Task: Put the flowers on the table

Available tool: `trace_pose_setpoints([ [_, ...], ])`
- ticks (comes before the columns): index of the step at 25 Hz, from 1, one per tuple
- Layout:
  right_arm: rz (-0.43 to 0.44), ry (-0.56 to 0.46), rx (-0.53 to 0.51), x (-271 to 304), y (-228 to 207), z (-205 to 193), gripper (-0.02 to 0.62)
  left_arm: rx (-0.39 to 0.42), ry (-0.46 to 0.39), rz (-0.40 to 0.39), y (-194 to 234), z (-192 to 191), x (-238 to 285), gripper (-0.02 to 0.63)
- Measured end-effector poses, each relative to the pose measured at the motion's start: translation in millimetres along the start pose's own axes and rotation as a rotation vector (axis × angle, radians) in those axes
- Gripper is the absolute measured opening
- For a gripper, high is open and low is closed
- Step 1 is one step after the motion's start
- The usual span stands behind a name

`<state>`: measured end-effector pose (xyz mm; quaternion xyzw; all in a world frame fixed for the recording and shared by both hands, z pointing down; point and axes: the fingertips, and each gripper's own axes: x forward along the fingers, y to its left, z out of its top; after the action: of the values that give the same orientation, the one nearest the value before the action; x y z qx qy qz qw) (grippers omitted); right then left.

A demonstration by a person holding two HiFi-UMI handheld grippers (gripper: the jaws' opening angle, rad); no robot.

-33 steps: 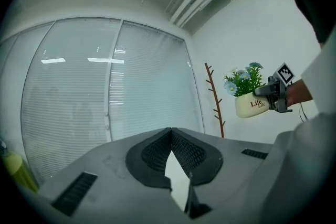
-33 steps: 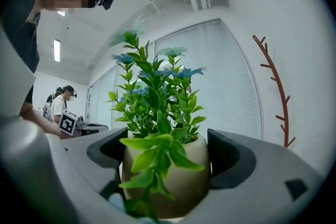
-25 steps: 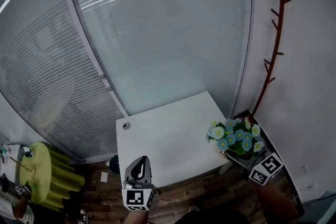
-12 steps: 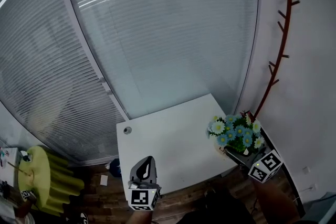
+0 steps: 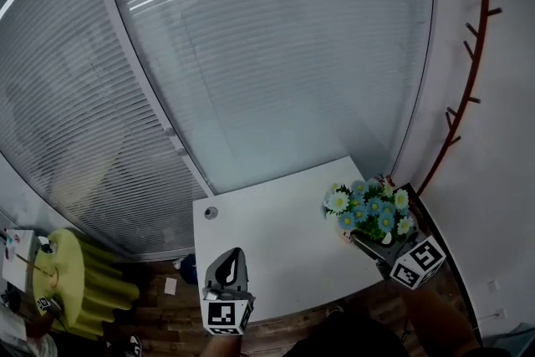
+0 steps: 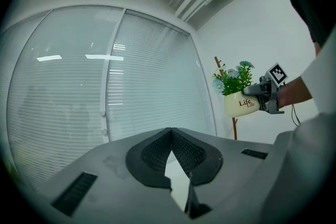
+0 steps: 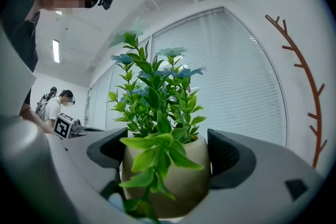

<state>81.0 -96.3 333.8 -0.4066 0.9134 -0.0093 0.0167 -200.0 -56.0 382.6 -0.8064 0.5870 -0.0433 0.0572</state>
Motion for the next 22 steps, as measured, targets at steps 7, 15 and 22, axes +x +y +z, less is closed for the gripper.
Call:
trace_pose_setpoints([
  [7, 0.057, 0.016, -0.009, 40.4, -29.3, -0.3, 0.492, -0.028, 0.013, 0.073, 15.9, 2.9, 32.0, 0.005],
  [15, 0.141, 0.015, -0.023, 83.5, -50.6, -12.2, 0.492, -0.007, 0.098, 0.176, 30.7, -8.2, 46.9, 0.005],
  [22, 0.207, 0.015, -0.026, 104.5, -67.5, -37.1, 0.492, 0.010, 0.145, 0.228, 15.3, -9.8, 68.8, 0.005],
])
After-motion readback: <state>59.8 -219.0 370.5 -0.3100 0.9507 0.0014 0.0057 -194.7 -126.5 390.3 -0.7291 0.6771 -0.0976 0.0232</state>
